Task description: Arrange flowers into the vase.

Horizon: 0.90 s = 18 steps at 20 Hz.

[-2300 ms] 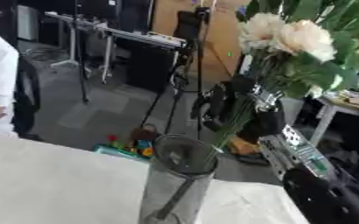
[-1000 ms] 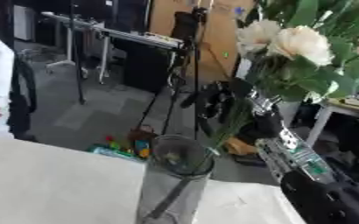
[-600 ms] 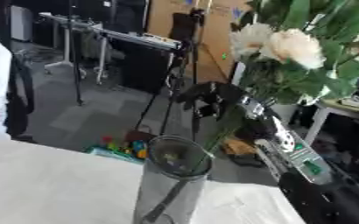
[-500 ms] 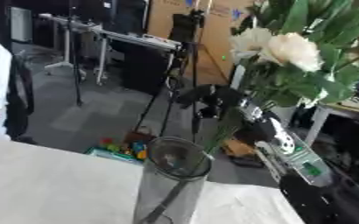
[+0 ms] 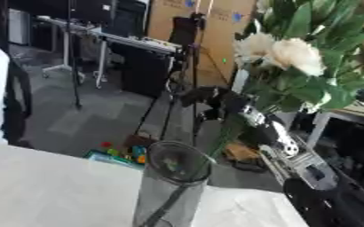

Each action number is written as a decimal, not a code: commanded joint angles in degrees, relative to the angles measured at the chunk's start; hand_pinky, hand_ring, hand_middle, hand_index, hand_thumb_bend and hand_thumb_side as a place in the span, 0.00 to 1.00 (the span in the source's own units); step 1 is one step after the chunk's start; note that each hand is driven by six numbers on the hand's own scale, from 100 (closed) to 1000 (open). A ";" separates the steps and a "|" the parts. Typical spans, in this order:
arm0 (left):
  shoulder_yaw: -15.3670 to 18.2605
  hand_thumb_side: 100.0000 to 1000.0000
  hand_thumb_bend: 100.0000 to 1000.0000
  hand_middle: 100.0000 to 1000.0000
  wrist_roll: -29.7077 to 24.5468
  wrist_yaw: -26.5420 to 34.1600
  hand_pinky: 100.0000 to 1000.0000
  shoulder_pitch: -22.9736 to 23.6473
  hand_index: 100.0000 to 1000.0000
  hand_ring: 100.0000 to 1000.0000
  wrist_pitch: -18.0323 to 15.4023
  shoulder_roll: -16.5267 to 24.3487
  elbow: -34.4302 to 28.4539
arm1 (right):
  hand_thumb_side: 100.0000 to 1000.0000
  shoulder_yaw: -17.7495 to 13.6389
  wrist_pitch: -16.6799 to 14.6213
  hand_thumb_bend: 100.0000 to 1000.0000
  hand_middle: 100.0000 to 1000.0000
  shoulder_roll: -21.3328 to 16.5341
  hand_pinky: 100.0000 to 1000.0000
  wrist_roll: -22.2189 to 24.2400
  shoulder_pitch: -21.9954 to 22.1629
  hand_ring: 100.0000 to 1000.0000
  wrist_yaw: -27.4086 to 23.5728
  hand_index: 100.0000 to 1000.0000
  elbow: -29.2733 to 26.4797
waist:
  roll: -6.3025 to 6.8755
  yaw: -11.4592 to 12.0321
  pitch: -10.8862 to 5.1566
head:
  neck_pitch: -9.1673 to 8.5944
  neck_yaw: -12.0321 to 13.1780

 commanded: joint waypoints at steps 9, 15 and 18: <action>0.31 0.98 0.27 0.85 0.16 0.23 0.67 -0.34 0.92 0.63 0.12 -0.47 -0.98 | 0.97 -1.15 -19.23 0.22 0.81 -1.68 0.67 18.67 -1.63 0.98 6.93 0.92 -0.63 | 0.60 -0.52 -2.10 | -0.91 -0.20; 0.50 0.98 0.28 0.85 0.28 0.24 0.67 -0.18 0.91 0.63 0.20 -0.73 -0.98 | 0.95 -0.30 -19.23 0.23 0.86 -1.95 0.81 18.67 -1.66 1.00 11.53 0.96 -1.39 | 0.60 -0.71 -2.24 | -1.27 -0.28; 0.55 0.98 0.28 0.85 0.31 0.23 0.67 -0.19 0.91 0.63 0.20 -0.84 -0.98 | 0.94 -0.32 -19.23 0.28 0.89 -1.80 0.88 18.67 -1.59 1.00 13.76 0.99 -1.57 | 0.60 -0.81 -2.25 | -1.48 -0.32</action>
